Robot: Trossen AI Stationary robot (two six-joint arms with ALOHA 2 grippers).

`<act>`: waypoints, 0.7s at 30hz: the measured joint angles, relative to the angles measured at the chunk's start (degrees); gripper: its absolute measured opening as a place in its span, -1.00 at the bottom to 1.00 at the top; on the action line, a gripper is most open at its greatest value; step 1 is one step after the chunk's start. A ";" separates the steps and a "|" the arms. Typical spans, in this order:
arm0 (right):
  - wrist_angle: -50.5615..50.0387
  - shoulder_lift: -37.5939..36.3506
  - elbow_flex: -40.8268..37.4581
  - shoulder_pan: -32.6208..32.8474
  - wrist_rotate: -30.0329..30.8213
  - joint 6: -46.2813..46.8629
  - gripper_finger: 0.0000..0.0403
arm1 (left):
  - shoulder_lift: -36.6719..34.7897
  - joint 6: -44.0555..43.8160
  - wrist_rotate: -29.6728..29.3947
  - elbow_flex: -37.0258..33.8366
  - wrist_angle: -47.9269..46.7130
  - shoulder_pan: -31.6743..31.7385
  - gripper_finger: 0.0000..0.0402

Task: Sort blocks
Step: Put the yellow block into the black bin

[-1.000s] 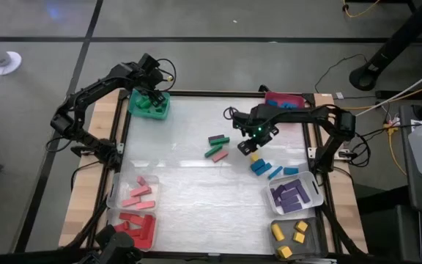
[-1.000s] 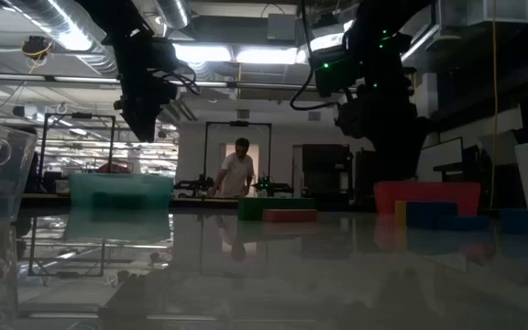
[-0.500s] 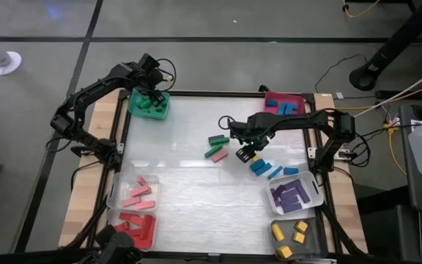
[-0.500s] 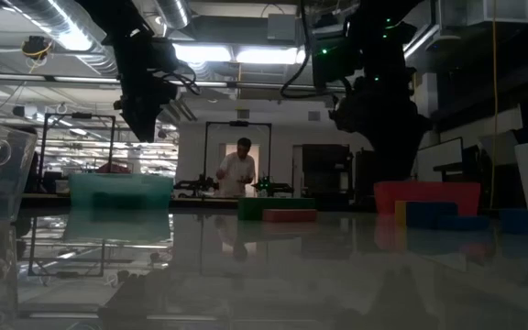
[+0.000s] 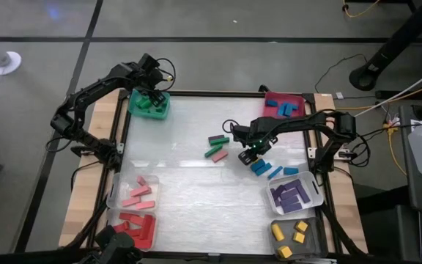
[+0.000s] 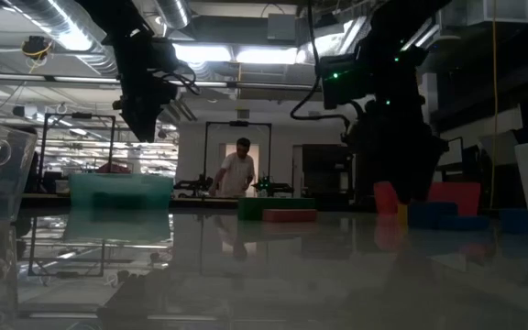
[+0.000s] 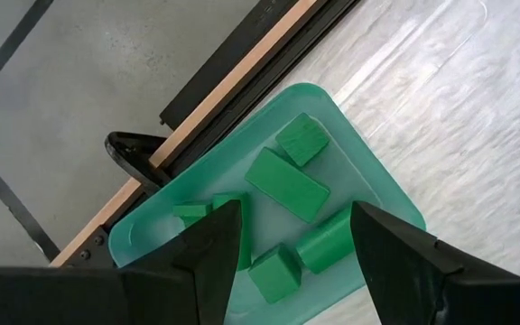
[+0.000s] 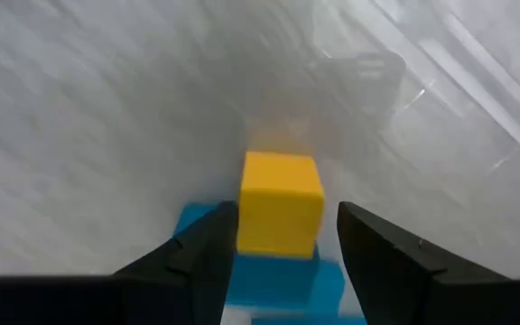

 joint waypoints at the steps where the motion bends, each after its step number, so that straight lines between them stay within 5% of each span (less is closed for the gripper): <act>1: 0.90 0.02 -0.44 0.00 -0.13 0.02 -0.02 | 0.02 -0.04 0.00 0.00 0.00 0.00 -0.01; 11: 7.17 0.22 -4.84 0.00 -2.58 0.90 -0.09 | 0.01 -1.45 1.35 0.00 0.00 -0.01 -0.01; 15: 7.04 0.12 -5.92 0.00 -4.75 0.01 -0.35 | 0.00 -1.37 5.80 0.00 0.09 -0.16 -0.01; 21: 7.01 0.12 -5.64 0.00 -4.75 -0.01 -0.36 | 0.00 -1.36 14.30 0.00 0.61 -2.15 -0.01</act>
